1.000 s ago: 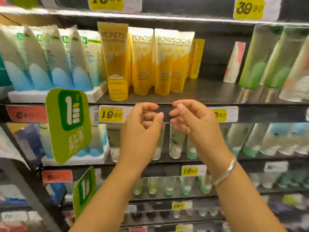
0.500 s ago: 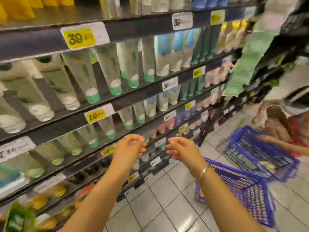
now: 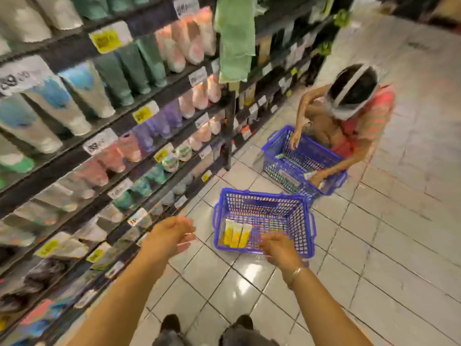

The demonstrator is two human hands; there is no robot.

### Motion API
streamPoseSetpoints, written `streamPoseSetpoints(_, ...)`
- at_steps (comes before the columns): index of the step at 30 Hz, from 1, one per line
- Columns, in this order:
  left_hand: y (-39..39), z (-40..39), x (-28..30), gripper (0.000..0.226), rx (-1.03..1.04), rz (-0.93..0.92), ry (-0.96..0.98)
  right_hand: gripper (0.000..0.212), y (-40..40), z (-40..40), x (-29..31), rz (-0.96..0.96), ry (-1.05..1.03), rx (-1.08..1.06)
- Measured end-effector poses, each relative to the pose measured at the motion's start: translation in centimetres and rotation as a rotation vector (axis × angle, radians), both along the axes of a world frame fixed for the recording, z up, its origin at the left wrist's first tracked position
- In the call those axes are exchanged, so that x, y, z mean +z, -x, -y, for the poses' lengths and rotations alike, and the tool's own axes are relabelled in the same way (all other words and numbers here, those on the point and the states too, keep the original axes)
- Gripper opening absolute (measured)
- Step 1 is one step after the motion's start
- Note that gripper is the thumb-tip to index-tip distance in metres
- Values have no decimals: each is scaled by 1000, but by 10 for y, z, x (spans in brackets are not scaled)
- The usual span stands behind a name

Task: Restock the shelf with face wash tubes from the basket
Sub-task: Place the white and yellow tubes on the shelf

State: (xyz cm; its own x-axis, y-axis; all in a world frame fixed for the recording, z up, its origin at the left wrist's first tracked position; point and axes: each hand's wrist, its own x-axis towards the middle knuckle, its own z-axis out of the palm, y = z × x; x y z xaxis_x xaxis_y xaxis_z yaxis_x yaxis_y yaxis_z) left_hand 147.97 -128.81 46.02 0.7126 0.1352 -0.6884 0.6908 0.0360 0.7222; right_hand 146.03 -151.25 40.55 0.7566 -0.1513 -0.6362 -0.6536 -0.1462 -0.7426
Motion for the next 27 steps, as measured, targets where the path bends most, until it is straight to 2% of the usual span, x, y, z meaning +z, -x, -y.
streamPoseSetpoints(6, -40, 48, -47, 12, -43, -44, -13, 23, -21, 59, -45, -121, -45, -217)
streamPoseSetpoints(10, -72, 73, -98, 9, -121, -83, -10, 28, -46, 68, -82, -81, -19, -178)
streamPoseSetpoints(14, -107, 84, -162, 7, -169, -178, -23, 19, -71, 69, -127, -159, 1, -182)
streamPoseSetpoints(16, -124, 86, -197, 9, -160, -213, -24, 23, -84, 69, -154, -183, 20, -196)
streamPoseSetpoints(19, -147, 87, -249, 12, -139, -252, -63, 31, -111, 69, -201, -211, 98, -83)
streamPoseSetpoints(21, -158, 87, -283, 14, -129, -282, -83, 24, -130, 66, -234, -230, 120, -28)
streamPoseSetpoints(27, -172, 99, -399, 28, -149, -339, -128, 22, -168, 56, -361, -281, 219, 75)
